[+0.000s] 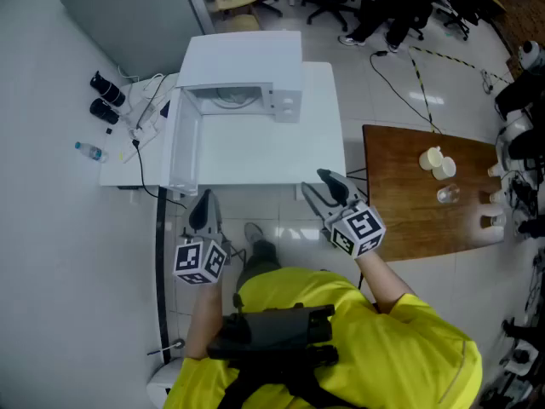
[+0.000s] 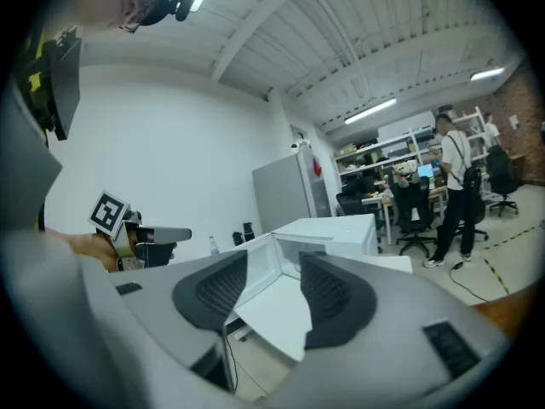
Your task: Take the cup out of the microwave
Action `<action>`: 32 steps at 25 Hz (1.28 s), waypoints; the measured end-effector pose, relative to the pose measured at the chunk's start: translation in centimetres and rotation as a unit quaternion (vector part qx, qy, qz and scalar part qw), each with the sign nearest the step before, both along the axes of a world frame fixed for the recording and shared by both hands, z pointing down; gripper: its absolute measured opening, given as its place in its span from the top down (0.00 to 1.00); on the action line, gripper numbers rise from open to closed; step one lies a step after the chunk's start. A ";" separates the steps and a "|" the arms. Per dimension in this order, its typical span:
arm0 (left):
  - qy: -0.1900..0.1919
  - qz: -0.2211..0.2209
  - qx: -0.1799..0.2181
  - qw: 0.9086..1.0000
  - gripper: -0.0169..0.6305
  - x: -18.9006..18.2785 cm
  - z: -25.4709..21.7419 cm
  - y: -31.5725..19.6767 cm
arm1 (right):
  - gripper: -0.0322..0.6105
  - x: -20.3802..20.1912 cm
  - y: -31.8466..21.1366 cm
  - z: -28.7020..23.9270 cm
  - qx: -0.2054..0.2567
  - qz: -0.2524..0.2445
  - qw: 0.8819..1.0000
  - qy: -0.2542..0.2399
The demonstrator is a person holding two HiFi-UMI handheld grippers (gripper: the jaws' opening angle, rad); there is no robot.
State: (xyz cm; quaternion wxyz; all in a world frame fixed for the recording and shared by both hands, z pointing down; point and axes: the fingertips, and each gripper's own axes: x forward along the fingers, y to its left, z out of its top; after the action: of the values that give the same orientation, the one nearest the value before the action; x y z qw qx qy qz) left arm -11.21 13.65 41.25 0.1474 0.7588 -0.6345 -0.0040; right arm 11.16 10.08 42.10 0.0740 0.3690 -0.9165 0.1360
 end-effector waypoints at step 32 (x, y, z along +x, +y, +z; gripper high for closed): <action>0.016 0.087 -0.113 0.990 0.99 -8.4 12.5 -21.8 | 0.26 -24.9 -40.4 28.3 -0.079 0.078 0.988 0.106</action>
State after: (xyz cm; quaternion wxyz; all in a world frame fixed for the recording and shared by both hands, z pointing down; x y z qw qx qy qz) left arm -19.58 -8.20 53.71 0.2418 0.7892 -0.5604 0.0681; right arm -13.74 -30.34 70.43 0.1886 0.4445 -0.8582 0.1740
